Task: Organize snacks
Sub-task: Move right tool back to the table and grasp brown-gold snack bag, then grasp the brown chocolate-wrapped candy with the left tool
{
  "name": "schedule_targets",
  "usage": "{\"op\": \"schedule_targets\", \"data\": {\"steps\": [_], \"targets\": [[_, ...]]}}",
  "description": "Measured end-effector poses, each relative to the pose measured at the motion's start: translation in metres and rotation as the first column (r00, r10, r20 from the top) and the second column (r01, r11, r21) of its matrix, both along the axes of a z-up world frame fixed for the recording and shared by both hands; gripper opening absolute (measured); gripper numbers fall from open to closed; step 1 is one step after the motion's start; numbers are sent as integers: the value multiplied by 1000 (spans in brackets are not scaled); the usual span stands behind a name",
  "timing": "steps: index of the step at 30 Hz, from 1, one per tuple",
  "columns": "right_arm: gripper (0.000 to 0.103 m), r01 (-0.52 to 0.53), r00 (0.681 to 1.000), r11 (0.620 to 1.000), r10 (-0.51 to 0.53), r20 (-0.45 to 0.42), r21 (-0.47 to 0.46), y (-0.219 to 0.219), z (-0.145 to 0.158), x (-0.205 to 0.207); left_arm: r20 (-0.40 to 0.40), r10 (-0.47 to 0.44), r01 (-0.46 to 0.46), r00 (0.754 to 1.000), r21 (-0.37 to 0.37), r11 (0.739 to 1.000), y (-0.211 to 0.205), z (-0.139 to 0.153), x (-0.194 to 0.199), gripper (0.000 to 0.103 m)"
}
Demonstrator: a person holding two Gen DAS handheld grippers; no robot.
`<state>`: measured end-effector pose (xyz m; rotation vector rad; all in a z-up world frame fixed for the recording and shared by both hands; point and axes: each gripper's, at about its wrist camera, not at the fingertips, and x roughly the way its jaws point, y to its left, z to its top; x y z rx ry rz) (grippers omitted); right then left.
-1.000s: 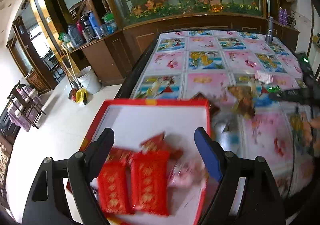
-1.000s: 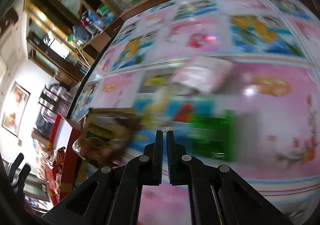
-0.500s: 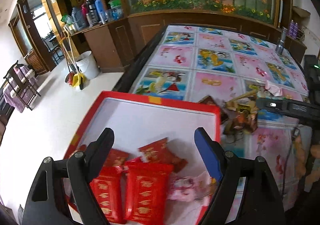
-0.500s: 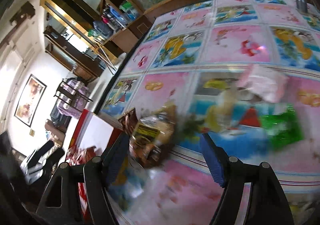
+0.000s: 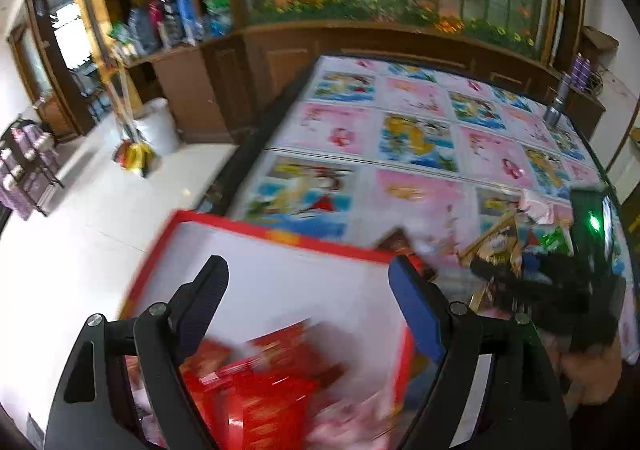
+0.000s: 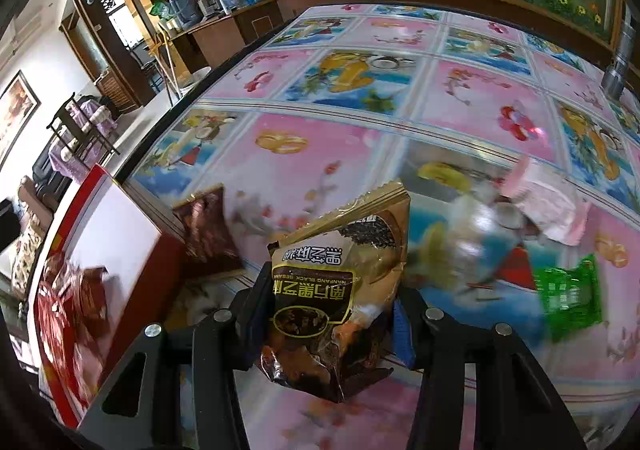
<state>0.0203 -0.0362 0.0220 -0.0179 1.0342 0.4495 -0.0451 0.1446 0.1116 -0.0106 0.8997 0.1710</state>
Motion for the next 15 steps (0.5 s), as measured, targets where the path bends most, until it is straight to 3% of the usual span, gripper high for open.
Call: {"op": "schedule_targets", "data": {"steps": [3, 8, 15], "targets": [[51, 4, 1000, 1000, -4, -4, 1, -29, 2, 0, -116, 19, -25, 993, -50, 998, -13, -19, 43, 83], [51, 36, 999, 999, -36, -21, 19, -79, 2, 0, -269, 74, -122, 960, -166, 979, -23, -46, 94, 83], [52, 90, 994, 994, -86, -69, 60, -131, 4, 1, -361, 107, -154, 926, -103, 983, -35, -74, 118, 83]]}}
